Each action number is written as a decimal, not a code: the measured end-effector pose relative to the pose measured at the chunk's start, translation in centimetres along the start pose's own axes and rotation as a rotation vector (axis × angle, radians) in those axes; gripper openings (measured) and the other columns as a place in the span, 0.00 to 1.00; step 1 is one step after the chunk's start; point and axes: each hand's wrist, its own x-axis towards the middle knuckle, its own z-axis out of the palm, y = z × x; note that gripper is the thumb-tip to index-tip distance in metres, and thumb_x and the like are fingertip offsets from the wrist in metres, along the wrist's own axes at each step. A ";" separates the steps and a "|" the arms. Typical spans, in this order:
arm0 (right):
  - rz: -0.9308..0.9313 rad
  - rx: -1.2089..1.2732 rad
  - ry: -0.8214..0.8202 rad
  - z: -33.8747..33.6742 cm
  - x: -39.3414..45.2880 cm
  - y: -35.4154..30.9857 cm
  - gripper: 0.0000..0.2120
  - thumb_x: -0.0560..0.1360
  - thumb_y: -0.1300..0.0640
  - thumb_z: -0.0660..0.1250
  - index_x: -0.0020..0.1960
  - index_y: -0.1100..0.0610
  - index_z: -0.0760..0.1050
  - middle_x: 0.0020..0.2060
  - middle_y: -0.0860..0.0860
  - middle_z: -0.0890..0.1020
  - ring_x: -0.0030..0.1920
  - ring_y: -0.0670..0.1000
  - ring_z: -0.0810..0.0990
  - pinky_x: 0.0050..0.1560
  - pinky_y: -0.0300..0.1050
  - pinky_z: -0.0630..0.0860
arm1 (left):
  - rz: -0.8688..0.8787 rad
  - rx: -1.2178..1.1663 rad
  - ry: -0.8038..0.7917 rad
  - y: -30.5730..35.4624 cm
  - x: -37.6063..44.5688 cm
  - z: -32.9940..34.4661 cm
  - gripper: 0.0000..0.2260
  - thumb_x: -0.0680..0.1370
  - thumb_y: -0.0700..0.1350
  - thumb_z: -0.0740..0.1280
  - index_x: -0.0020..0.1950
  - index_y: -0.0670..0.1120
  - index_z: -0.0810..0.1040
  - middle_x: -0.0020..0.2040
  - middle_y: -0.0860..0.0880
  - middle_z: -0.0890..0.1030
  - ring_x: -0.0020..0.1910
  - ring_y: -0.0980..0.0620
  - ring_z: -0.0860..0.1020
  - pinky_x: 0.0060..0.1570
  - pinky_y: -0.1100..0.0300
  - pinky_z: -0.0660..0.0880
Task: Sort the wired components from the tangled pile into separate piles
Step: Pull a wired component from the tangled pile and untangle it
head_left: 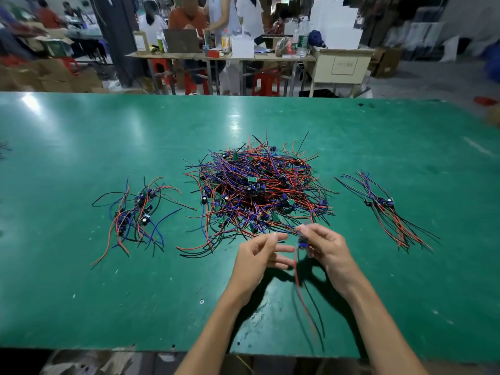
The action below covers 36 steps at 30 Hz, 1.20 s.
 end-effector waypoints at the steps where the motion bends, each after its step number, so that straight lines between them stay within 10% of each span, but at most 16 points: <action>1: -0.036 -0.111 -0.039 0.2 0.0 0.0 0.08 0.71 0.48 0.75 0.44 0.52 0.86 0.35 0.47 0.83 0.34 0.42 0.76 0.34 0.31 0.70 | -0.015 0.007 -0.025 0.1 0.0 0.0 0.13 0.83 0.46 0.64 0.60 0.41 0.82 0.49 0.41 0.87 0.41 0.43 0.86 0.42 0.58 0.82; 7: -0.218 -0.484 0.180 1.7 0.6 1.5 0.01 0.73 0.52 0.77 0.42 0.47 0.87 0.42 0.49 0.84 0.41 0.49 0.76 0.42 0.39 0.71 | -0.015 -0.015 -0.028 -0.3 0.2 -0.3 0.08 0.81 0.39 0.68 0.58 0.42 0.84 0.48 0.40 0.87 0.41 0.46 0.86 0.44 0.56 0.83; 13: -0.119 -0.237 0.147 4.4 -0.3 2.4 0.09 0.80 0.60 0.69 0.47 0.53 0.87 0.44 0.55 0.87 0.42 0.51 0.82 0.46 0.46 0.79 | -0.079 -0.024 0.024 -0.2 0.5 -0.2 0.11 0.81 0.38 0.66 0.43 0.43 0.87 0.39 0.42 0.85 0.32 0.47 0.84 0.34 0.60 0.80; 18: -0.071 -0.182 0.177 5.6 -0.1 2.8 0.14 0.83 0.60 0.64 0.43 0.53 0.84 0.31 0.53 0.82 0.21 0.48 0.72 0.23 0.37 0.69 | -0.044 0.027 0.102 -0.5 0.5 0.0 0.12 0.80 0.37 0.67 0.38 0.39 0.84 0.30 0.42 0.79 0.25 0.49 0.78 0.28 0.63 0.75; 22: -0.052 -0.346 0.241 6.7 0.5 3.3 0.14 0.82 0.55 0.60 0.43 0.46 0.80 0.39 0.49 0.86 0.22 0.52 0.74 0.27 0.45 0.71 | 0.006 0.130 0.116 -0.7 0.3 0.1 0.20 0.80 0.40 0.68 0.27 0.43 0.81 0.23 0.44 0.76 0.21 0.53 0.71 0.24 0.65 0.68; 31: -0.023 -0.387 0.392 6.3 4.2 0.9 0.13 0.83 0.57 0.56 0.44 0.53 0.76 0.42 0.45 0.86 0.28 0.41 0.78 0.41 0.48 0.78 | 0.004 0.235 0.014 -1.1 0.2 -0.1 0.14 0.80 0.43 0.68 0.36 0.44 0.87 0.31 0.47 0.84 0.22 0.55 0.76 0.23 0.65 0.70; 36: 0.146 -0.151 0.409 6.5 4.9 -0.1 0.11 0.81 0.58 0.56 0.47 0.57 0.76 0.45 0.48 0.87 0.25 0.48 0.76 0.25 0.41 0.68 | -0.012 0.287 -0.031 -1.2 0.2 -0.2 0.12 0.76 0.48 0.70 0.37 0.43 0.87 0.36 0.34 0.84 0.22 0.51 0.75 0.25 0.64 0.71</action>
